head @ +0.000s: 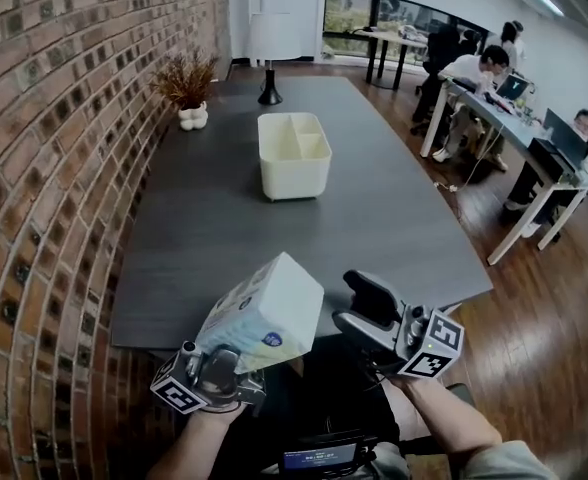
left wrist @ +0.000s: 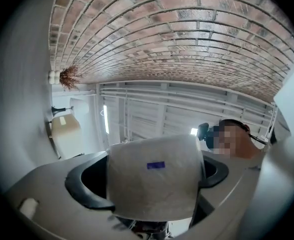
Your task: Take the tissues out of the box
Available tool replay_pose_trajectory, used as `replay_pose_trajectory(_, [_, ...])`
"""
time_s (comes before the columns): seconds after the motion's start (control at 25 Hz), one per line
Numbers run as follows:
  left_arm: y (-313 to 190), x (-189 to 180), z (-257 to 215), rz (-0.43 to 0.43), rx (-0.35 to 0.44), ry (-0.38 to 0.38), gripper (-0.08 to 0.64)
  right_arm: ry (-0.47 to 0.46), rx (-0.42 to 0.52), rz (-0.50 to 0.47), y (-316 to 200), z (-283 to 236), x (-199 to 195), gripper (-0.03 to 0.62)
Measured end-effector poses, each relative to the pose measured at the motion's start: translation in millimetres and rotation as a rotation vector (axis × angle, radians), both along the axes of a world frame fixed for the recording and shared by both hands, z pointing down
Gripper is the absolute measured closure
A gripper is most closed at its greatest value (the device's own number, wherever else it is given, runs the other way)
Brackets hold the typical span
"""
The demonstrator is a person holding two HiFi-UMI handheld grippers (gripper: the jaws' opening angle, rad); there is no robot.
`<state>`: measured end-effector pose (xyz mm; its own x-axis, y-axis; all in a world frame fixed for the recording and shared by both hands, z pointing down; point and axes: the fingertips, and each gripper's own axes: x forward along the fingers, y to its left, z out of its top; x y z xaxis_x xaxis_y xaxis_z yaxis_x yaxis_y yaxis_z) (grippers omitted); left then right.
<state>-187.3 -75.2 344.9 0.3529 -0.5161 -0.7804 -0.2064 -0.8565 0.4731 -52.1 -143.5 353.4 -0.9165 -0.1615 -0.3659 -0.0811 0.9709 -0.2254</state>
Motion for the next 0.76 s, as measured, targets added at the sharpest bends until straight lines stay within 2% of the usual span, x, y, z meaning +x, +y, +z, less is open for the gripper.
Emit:
replay_pose_trajectory(0.12, [1, 2, 1, 0.008, -0.009, 0.021, 0.067, 0.008, 0.011, -0.007, 6, -1, -1, 0.288])
replay_pose_trajectory(0.32, [8, 13, -5, 0.011, 0.002, 0.003, 0.066, 0.023, 0.028, -0.017, 17, -1, -2, 0.288])
replay_pose_trajectory(0.76, [6, 7, -3, -0.009, -0.006, -0.013, 0.066, 0.023, 0.035, -0.021, 19, 0, 1, 0.288])
